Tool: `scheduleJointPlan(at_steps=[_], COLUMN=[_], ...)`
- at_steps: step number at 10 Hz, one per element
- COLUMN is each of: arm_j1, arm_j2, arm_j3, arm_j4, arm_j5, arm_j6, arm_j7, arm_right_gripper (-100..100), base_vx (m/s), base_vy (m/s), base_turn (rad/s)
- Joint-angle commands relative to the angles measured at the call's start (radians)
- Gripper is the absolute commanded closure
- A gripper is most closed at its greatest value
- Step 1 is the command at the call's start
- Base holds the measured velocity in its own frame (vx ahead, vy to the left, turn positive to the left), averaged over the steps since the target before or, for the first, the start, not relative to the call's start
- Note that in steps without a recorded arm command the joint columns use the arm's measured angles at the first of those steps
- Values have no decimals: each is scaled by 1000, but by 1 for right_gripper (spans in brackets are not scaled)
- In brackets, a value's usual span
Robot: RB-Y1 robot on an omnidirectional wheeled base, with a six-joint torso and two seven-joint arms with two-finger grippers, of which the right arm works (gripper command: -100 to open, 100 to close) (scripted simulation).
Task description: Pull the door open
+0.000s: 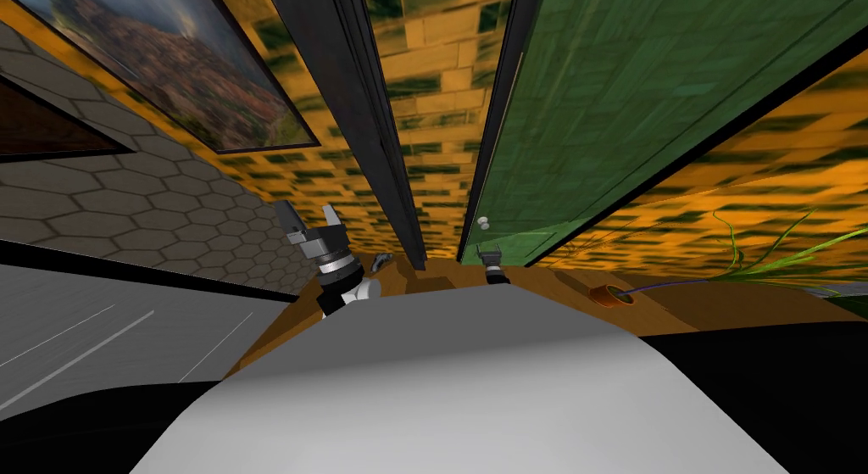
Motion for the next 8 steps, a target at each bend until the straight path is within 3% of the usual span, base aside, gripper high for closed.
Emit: scheduleJointPlan(at_steps=[1, 8], arm_j1=[-11, -47], arm_j2=[-5, -37], arm_j3=[7, 35], arm_j4=[35, 176], arm_j5=[-17, -100], arm_j6=[-12, -59], arm_j7=[-29, -159], arm_right_gripper=[-100, -100], base_vx=[80, 110], base_vy=[-36, -43], base_turn=[52, 63])
